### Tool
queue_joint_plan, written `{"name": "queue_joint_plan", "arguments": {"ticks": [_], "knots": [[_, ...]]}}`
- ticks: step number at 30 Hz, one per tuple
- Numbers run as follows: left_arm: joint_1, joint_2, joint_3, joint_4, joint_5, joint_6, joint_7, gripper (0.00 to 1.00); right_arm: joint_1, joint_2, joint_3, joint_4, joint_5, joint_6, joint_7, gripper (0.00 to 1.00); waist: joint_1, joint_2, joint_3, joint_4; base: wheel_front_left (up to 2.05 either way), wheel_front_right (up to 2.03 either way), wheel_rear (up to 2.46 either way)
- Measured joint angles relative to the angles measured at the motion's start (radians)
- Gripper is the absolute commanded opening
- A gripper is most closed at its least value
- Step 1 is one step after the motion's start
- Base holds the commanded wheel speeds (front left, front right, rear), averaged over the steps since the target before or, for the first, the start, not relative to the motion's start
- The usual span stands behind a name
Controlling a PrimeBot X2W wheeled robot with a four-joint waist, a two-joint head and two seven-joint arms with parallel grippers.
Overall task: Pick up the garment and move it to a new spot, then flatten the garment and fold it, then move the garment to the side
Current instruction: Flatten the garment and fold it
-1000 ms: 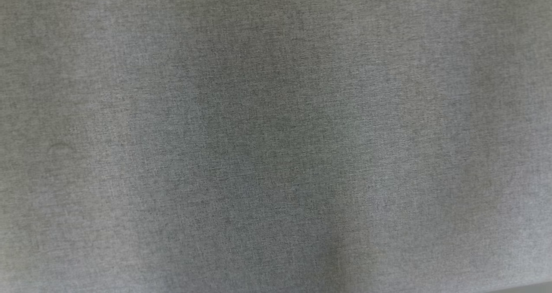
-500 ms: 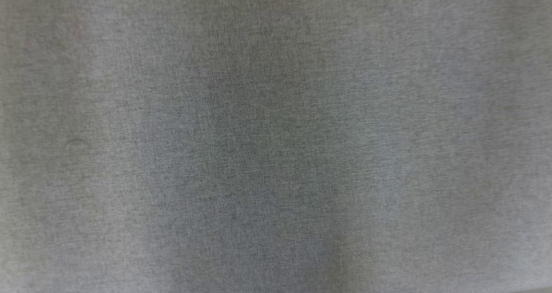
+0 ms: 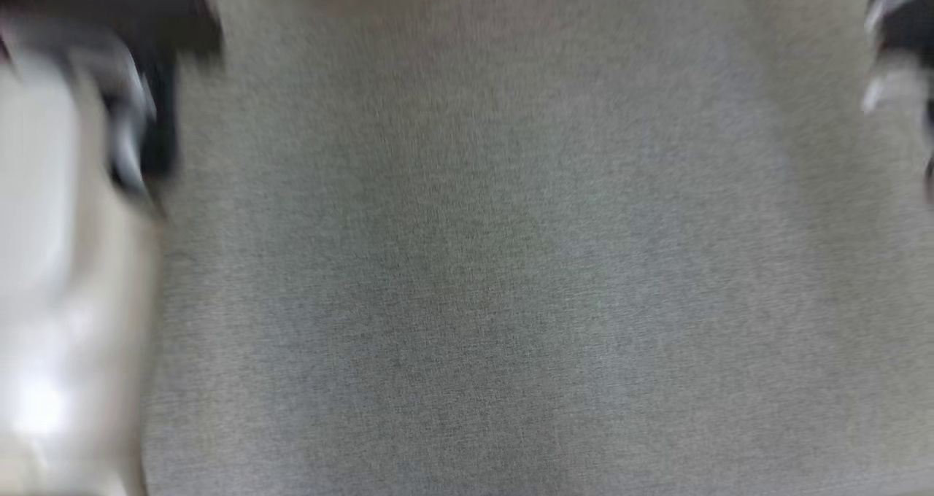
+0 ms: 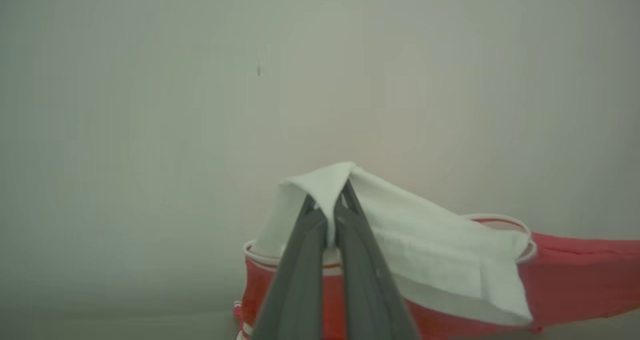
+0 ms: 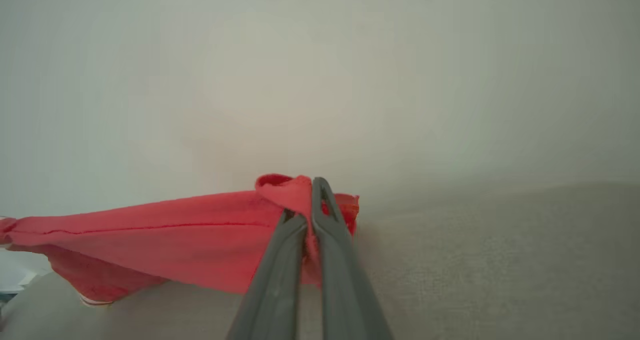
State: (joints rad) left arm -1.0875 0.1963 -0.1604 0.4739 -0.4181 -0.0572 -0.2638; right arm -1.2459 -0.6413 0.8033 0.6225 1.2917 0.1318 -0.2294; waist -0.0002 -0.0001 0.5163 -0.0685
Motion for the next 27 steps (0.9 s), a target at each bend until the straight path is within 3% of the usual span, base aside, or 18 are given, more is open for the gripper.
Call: {"name": "queue_joint_plan", "arguments": {"ticks": [7,12,18,27], "knots": [[0.477,-0.041,0.016,-0.292,-0.046,0.077,0.007,0.00,0.302,-0.041,-0.004,-0.121,0.103,0.000,-0.020,0.00,-0.0002,0.0000,-0.095,0.003,0.00,0.00,0.00],[0.732,-0.059,0.034,-0.390,-0.077,0.099,0.006,0.00,0.507,-0.044,-0.014,-0.195,0.149,0.000,-0.028,0.00,-0.0001,-0.0001,-0.156,0.008,0.00,0.00,0.00],[0.958,-0.091,0.038,-0.445,-0.090,0.119,0.004,0.00,0.709,-0.044,-0.060,-0.274,0.169,0.000,-0.031,0.00,-0.0001,-0.0002,-0.226,0.022,0.00,0.00,0.00],[1.174,-0.127,0.079,-0.491,-0.114,0.130,0.002,0.00,0.984,-0.060,-0.143,-0.423,0.176,0.000,-0.032,0.00,0.0000,-0.0002,-0.307,0.051,0.00,0.00,0.00]]}}
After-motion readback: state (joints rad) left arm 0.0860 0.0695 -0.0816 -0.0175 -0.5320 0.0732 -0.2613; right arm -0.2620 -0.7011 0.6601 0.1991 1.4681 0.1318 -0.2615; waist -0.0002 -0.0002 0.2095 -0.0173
